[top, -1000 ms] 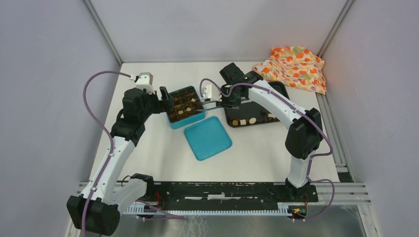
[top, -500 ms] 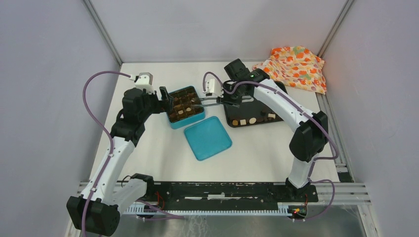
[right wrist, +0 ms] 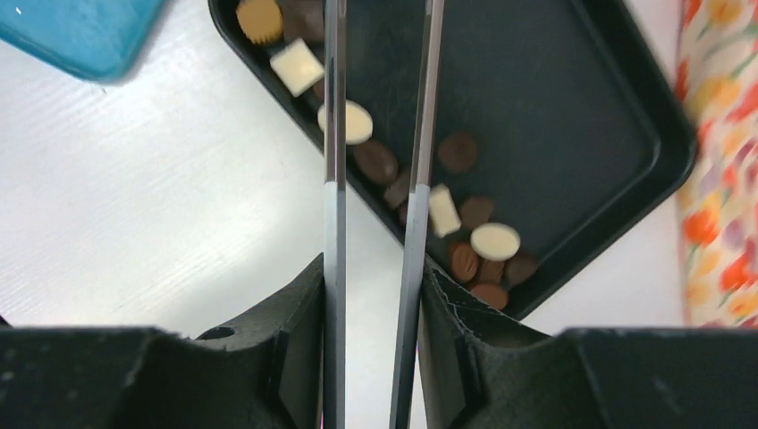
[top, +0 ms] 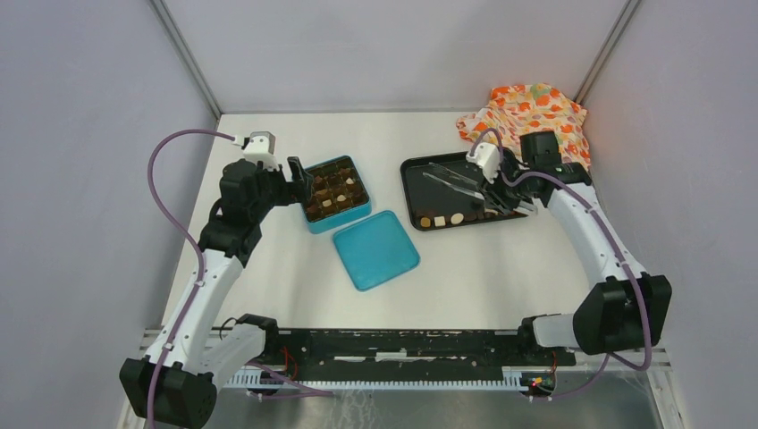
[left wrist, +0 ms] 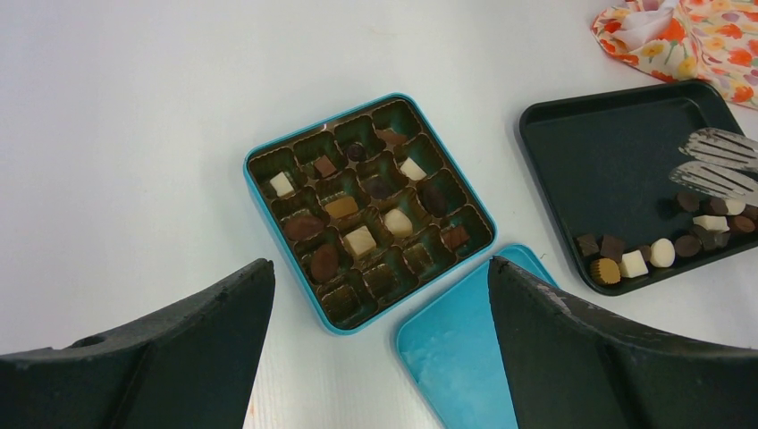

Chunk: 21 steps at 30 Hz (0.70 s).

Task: Pack the chocolate
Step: Place the fake chocolate in the packing box, then pick up the fake chocolate from the plate.

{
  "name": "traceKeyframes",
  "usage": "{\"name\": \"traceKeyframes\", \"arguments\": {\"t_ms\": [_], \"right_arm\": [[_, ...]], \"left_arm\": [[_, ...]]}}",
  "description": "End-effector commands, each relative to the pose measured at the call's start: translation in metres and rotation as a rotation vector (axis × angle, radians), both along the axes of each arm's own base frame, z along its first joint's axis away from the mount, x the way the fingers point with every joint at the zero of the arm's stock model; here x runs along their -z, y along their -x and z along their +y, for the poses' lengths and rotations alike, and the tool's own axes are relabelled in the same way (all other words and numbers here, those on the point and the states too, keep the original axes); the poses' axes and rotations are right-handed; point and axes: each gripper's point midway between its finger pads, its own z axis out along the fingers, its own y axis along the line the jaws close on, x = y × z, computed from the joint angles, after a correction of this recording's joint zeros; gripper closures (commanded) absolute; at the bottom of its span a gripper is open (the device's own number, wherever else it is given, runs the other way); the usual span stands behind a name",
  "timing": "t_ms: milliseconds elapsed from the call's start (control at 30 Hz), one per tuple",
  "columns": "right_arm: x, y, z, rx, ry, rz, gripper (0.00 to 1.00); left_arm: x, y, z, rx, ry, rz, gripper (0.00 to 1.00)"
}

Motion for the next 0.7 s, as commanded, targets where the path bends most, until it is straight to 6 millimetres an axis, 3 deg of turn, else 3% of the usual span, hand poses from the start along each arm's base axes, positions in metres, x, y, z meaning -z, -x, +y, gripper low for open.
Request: {"name": "traceKeyframes", "arguments": {"t_ms": [0, 167, 300, 467, 667], "right_arm": [[0.004, 0.004, -0.025, 0.087, -0.069, -0.038, 0.59], [0.029, 0.014, -0.082, 0.243, -0.042, 0.022, 0.59], [0.046, 0.025, -0.11, 0.309, -0.015, 0.063, 0.59], [0.058, 0.033, -0.127, 0.345, 0.001, 0.099, 0.59], [0.071, 0.036, -0.128, 0.339, -0.011, 0.146, 0.58]], "left_arm": [[-0.009, -0.001, -0.001, 0.028, -0.044, -0.047, 0.06], [-0.006, -0.001, -0.002, 0.03, -0.044, -0.041, 0.06], [-0.005, -0.001, -0.003, 0.032, -0.045, -0.038, 0.06], [-0.004, -0.002, -0.003, 0.034, -0.044, -0.033, 0.06], [-0.004, -0.002, -0.003, 0.036, -0.046, -0.033, 0.06]]}}
